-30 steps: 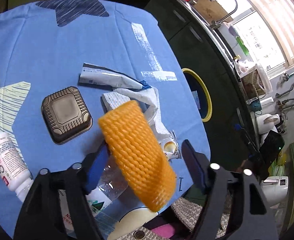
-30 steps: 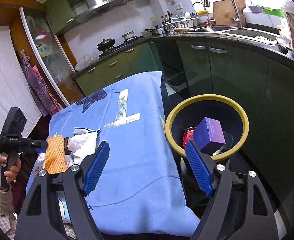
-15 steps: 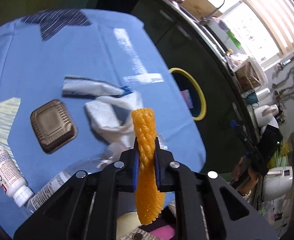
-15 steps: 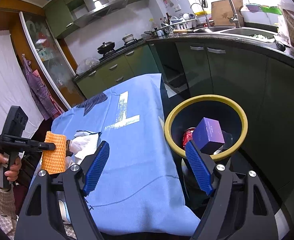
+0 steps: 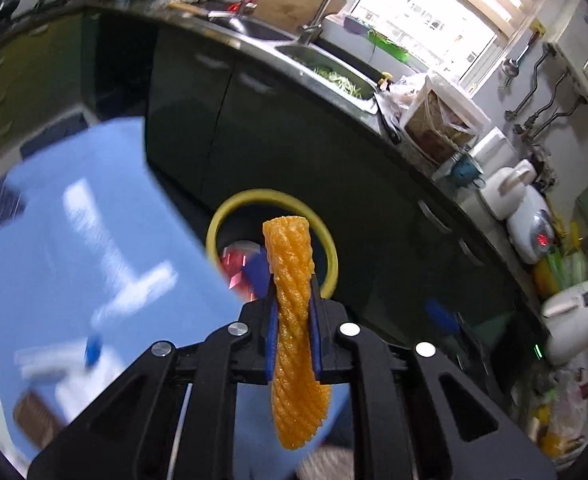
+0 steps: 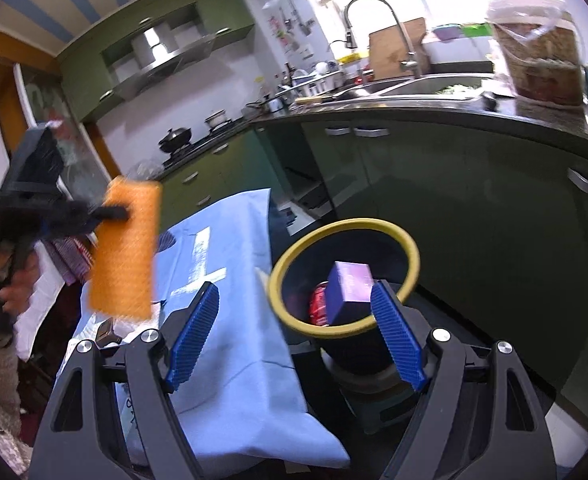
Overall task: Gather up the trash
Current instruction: 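Carry the foam sleeve over the bin and open the left tool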
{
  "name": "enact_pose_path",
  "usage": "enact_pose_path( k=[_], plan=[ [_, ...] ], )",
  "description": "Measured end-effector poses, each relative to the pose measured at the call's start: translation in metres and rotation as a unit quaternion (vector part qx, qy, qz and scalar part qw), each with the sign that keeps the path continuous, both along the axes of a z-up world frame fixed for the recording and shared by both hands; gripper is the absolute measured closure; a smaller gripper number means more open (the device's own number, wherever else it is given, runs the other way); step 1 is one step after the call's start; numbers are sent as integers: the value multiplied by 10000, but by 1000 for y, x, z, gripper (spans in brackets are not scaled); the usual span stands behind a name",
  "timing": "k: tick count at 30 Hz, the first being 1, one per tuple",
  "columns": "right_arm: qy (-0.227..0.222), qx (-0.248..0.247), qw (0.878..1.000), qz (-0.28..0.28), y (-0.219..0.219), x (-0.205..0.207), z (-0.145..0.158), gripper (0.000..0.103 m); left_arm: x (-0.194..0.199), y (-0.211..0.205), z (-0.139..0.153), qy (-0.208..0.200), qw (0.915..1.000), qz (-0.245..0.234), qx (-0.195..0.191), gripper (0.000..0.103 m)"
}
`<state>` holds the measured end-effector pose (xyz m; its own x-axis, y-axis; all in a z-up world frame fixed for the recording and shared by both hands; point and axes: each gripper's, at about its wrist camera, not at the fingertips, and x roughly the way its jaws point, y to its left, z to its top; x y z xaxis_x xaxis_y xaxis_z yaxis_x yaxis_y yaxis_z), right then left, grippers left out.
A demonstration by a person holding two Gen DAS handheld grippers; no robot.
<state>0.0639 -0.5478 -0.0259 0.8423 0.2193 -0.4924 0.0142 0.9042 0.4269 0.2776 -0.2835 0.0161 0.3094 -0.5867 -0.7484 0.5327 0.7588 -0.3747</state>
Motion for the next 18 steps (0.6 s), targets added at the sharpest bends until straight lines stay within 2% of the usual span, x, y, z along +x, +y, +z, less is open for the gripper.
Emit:
enact_pose_path(
  k=[3,6,12,13,16,17,18],
  plan=[
    [18,106,9999,-121,-18,-5,-5,25,31,-44,-14,-216,9995,78,239,91],
    [35,261,9994,-227,-36,-8,-13,25,64,-85,-45,-224,9976,214,612,90],
    [121,518,9980,-336,-57,-6,-29,25,98,-125,-105,-72,9916,411,1225,88],
    [136,545,9978,-343,-59,-5,-31,24,103,-131,-114,-54,9900,449,1339,81],
    [165,611,9973,-364,-63,-2,-34,24,110,-141,-131,42,9866,460,1564,53],
    [176,614,9973,-362,-64,-1,-35,23,111,-142,-134,38,9850,473,1660,47],
    [181,618,9973,-360,-64,-1,-35,23,109,-142,-134,41,9844,461,1698,47]
  ],
)
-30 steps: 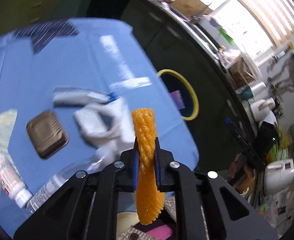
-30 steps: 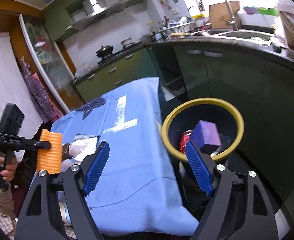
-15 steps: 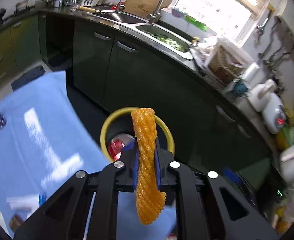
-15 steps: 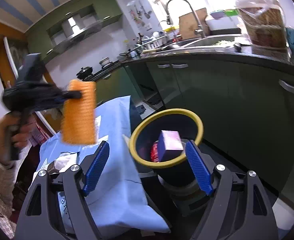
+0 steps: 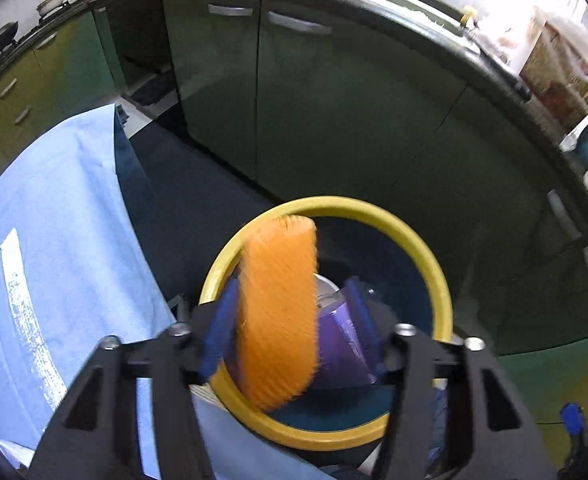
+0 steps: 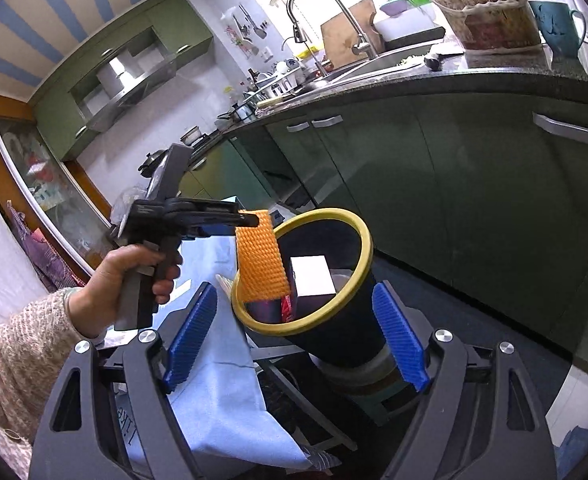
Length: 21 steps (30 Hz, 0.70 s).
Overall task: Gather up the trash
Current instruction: 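Carry the foam sleeve over the bin and open the left tool, then reach down and grasp the white toothpaste tube with the right tool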
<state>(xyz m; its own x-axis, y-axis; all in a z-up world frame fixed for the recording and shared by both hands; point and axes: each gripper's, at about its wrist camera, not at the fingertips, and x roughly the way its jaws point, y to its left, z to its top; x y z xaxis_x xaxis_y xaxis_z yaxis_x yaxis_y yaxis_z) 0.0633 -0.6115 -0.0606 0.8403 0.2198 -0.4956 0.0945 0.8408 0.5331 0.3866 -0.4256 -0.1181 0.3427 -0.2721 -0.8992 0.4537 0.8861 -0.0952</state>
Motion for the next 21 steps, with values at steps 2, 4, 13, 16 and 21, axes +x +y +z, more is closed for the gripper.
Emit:
enact_pose_path(
  k=[2,4,13,16,21],
  plan=[
    [-4,19,10000,12,2,1,1,23,-4,5,8,95,9999,-58,-50,45],
    [-37,2,10000,39,5,1,3,23,-12,17,26,141,9994,-65,-321,45],
    [-138,-180,9971,729,61,15,23,20,-101,165,169,-1387,9750,123,-1731,21],
    [-151,-329,9916,1242,100,28,34,20,-137,243,195,-2105,9592,509,-1816,14],
    [54,-692,9727,2214,179,59,45,20,-185,354,207,-3283,9232,1428,-1400,10]
  ],
)
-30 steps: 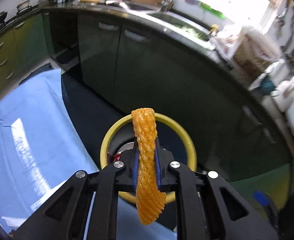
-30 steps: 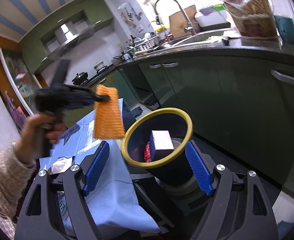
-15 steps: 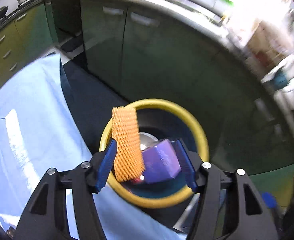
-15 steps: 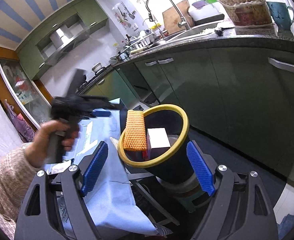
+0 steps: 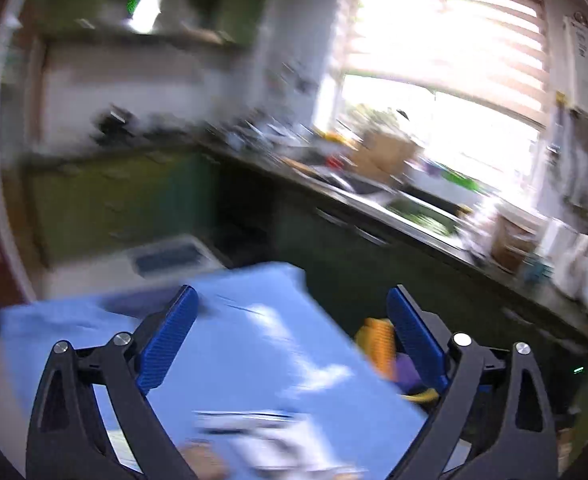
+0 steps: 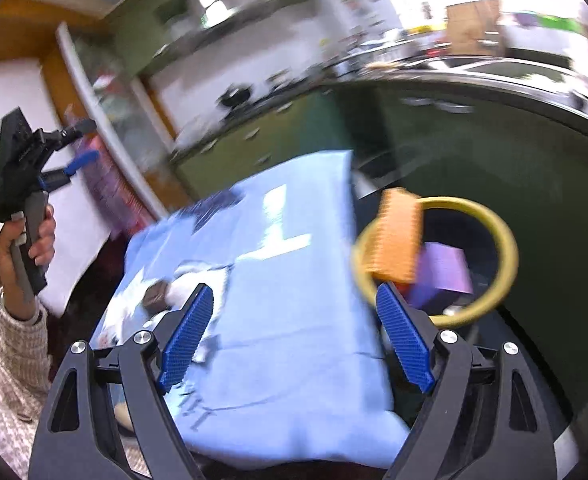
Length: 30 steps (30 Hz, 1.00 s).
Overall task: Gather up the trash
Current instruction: 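Reach down and grasp the white toothpaste tube with the right tool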
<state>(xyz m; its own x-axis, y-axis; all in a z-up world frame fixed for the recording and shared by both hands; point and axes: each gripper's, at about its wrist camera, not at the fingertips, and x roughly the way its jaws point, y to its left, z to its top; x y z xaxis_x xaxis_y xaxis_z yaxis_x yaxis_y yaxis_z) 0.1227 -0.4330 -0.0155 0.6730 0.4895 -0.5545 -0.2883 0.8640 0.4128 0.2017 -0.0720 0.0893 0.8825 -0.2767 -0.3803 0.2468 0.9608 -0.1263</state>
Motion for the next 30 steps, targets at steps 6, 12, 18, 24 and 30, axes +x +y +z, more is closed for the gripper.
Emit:
enact_pose_path(
  k=[6,12,18,24,30],
  plan=[
    [44,-790,9932,856,98,40,11,20,-25,110,-24,-876,9860,1422,12,8],
    [206,-1415,9751,1697,179,91,10,34,-18,165,-56,-1088,9742,1955,-288,8],
    [524,-1696,9514,2516,233,139,-9,43,-8,186,-82,-1089,9629,2440,-368,7],
    [692,-2144,9278,2973,269,169,-38,45,-2,198,-99,-861,9603,2614,-457,7],
    [823,-2616,9036,3291,294,179,-65,48,5,203,-109,-622,9635,2565,-438,7]
  ],
)
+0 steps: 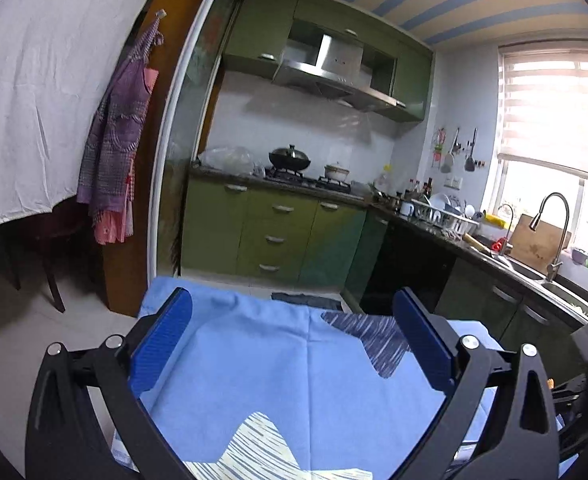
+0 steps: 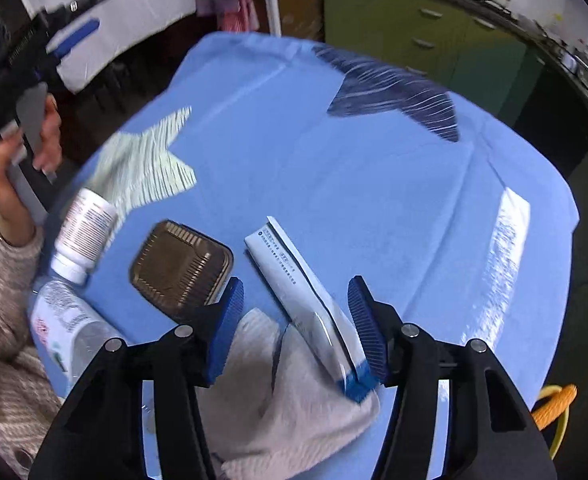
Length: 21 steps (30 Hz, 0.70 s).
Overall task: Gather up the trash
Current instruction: 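Reach down and grasp the white toothpaste tube with the right tool, then carry the tube over the bin and open the right tool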
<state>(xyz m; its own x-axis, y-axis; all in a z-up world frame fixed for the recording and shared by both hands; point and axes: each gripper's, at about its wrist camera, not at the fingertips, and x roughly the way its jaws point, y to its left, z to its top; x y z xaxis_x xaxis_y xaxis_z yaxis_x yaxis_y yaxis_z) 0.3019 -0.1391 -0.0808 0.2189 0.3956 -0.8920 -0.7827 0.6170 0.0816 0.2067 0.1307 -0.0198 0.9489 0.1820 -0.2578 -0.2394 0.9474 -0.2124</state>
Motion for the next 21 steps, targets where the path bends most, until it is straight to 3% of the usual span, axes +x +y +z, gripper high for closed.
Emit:
enact_pose_path(
  k=[3,12,15,21],
  plan=[
    [-47,-162,9998,55,6,2,-7,48,2,1,-4,76,9999,-81,-37,7],
    [-81,-307,9994,142,11,5,-15,72,3,-4,-6,148,9998,-151,59,7],
    [-249,-270,9993,-51,7,8,-10,84,5,-4,-8,196,9996,-166,71,7],
    [-448,294,9958,-743,-29,17,22,87,7,-7,-7,238,9995,-203,93,7]
  ],
)
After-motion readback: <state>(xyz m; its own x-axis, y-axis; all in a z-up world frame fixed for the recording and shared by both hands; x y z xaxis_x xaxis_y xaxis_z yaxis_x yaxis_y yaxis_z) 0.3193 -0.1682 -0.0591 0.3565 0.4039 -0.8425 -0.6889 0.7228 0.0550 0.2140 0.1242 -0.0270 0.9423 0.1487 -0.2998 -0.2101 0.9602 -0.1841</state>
